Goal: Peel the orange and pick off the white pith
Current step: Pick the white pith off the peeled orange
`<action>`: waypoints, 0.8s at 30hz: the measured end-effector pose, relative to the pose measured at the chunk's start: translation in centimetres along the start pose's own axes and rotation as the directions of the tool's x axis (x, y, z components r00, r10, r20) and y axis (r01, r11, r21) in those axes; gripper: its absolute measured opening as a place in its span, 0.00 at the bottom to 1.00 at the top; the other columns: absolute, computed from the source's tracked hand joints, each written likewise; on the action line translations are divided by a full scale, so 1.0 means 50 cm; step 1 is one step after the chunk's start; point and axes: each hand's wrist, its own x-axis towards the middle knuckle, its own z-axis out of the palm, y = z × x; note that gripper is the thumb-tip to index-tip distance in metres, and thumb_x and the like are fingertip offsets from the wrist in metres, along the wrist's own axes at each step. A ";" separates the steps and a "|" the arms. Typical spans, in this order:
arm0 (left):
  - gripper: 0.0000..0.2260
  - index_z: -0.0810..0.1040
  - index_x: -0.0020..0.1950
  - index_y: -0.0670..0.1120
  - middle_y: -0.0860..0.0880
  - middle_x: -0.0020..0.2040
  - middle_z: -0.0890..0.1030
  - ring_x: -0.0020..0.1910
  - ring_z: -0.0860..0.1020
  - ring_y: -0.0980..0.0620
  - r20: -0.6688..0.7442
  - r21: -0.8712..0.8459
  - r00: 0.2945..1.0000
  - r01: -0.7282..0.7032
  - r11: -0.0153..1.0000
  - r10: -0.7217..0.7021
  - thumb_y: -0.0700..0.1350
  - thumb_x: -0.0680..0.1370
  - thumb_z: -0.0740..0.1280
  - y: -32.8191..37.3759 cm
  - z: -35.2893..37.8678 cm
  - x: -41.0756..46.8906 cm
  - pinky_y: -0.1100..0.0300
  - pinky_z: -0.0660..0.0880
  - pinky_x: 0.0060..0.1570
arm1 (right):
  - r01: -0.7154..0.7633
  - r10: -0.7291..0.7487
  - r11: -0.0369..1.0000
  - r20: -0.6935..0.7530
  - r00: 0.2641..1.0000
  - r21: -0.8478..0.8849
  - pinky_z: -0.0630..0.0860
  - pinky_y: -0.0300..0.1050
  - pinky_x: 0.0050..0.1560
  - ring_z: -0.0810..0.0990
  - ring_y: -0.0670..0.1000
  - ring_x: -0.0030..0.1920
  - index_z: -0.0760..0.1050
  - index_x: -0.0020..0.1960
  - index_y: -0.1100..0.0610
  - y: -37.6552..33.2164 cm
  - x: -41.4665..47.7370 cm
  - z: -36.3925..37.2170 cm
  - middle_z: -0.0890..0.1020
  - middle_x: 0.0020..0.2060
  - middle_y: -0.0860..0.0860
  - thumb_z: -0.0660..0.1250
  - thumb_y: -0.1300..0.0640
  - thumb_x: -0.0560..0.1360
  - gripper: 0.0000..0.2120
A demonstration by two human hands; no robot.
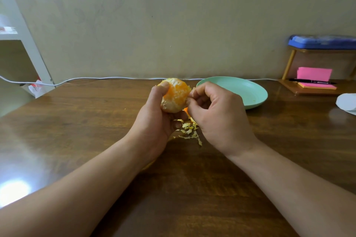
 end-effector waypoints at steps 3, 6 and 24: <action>0.19 0.79 0.62 0.42 0.42 0.50 0.83 0.38 0.79 0.51 0.000 -0.042 1.000 0.010 0.999 -0.010 0.55 0.86 0.58 -0.003 0.004 0.000 0.59 0.71 0.34 | 0.054 -0.057 0.994 -0.029 0.998 -0.092 0.80 0.52 0.38 0.79 0.49 0.36 0.81 0.46 0.52 0.003 0.002 0.008 0.80 0.34 0.45 0.75 0.56 0.76 0.04; 0.20 0.79 0.63 0.41 0.42 0.50 0.83 0.40 0.80 0.50 -0.002 -0.119 0.999 0.042 0.992 -0.042 0.56 0.85 0.59 -0.004 0.008 0.000 0.57 0.70 0.38 | 0.113 -0.122 0.981 -0.053 0.991 -0.157 0.77 0.50 0.37 0.76 0.48 0.35 0.79 0.45 0.53 -0.002 0.004 0.011 0.78 0.34 0.45 0.74 0.57 0.75 0.04; 0.23 0.79 0.64 0.37 0.39 0.55 0.82 0.43 0.77 0.49 0.069 -0.320 0.990 0.137 0.937 -0.122 0.57 0.84 0.60 0.013 -0.010 0.003 0.61 0.76 0.32 | 0.132 -0.133 0.990 -0.024 0.991 -0.045 0.81 0.52 0.43 0.82 0.48 0.42 0.80 0.55 0.52 0.004 -0.001 0.012 0.82 0.42 0.45 0.73 0.52 0.79 0.07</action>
